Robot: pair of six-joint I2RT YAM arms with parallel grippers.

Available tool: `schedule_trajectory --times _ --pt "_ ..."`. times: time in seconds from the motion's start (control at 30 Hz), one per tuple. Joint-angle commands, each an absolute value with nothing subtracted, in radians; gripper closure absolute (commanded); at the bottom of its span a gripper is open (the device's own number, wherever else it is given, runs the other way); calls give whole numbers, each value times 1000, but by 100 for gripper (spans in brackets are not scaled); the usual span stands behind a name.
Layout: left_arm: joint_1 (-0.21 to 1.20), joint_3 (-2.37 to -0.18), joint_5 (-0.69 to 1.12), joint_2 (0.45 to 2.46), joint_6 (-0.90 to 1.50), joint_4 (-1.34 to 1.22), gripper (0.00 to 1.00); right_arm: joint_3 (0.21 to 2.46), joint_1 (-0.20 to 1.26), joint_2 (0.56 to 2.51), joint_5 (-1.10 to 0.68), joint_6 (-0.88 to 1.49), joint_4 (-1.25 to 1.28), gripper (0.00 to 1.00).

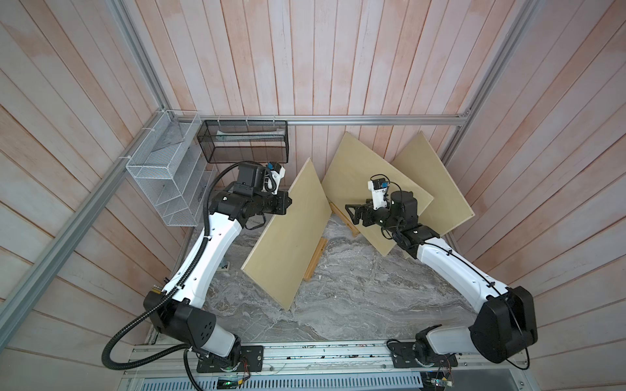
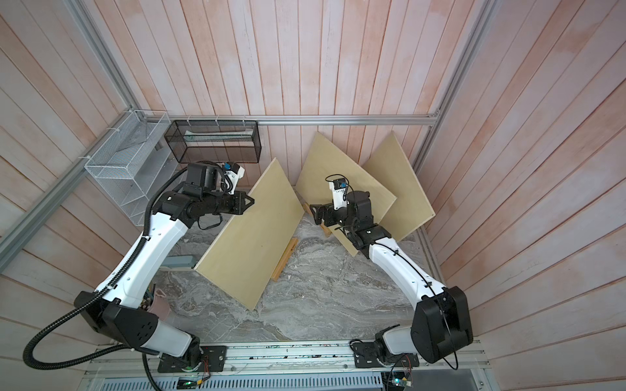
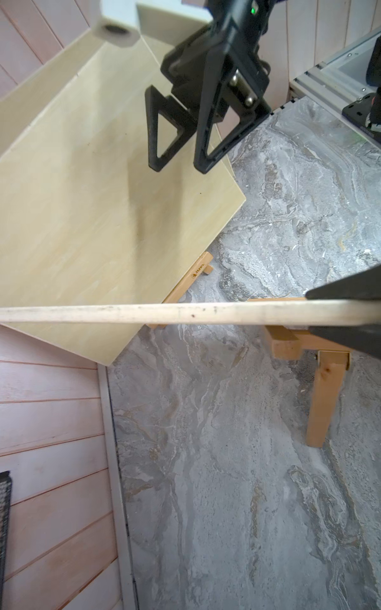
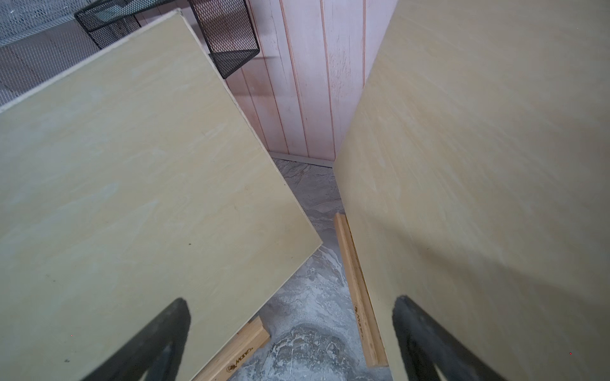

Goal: Assemble the easel
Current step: Place the drawing board on the easel.

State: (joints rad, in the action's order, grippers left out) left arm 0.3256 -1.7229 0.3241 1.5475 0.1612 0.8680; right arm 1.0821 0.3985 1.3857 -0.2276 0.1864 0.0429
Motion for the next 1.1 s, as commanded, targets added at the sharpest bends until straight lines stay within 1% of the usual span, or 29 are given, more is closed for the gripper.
schedule_trajectory --times 0.0,0.03,0.07,0.1,0.13,0.2,0.23,0.3,0.37,0.47,0.53,0.6,0.67,0.8,0.97,1.07 --pt "321 -1798 322 1546 126 785 88 1111 397 1364 -209 167 14 2" --pt "321 -1800 323 1548 127 779 84 1108 397 1361 -207 167 14 2" --pt "321 -1797 319 1545 131 767 75 1103 397 1359 -207 167 14 2" --pt "320 -1795 313 1540 136 756 62 1101 397 1359 -208 167 14 2" --pt "320 -1796 311 1535 138 747 48 1098 397 1359 -206 168 10 2" --pt "321 -1801 312 1520 145 731 25 1092 397 1360 -209 169 5 2" --pt "320 -1803 311 1512 150 724 17 1088 397 1358 -210 170 6 2" --pt "321 -1808 290 1490 168 705 8 1079 397 1356 -218 173 7 2" --pt "319 -1806 225 1458 200 684 7 1065 403 1361 -225 183 10 3" --pt "297 -1782 53 1399 292 663 6 1024 450 1381 -242 200 7 4" --pt "257 -1751 -59 1360 376 679 6 980 509 1409 -257 210 18 4" --pt "201 -1696 -118 1318 454 700 6 942 564 1450 -271 217 37 5" --pt "141 -1607 -127 1265 516 685 6 920 603 1508 -304 237 62 7" --pt "30 -1449 -58 1183 607 659 6 941 634 1640 -455 282 99 17" --pt "3 -1388 -73 1141 624 667 6 1066 634 1796 -547 245 -15 23" --pt "0 -1391 -73 1134 611 669 6 1114 633 1860 -613 214 -63 25"
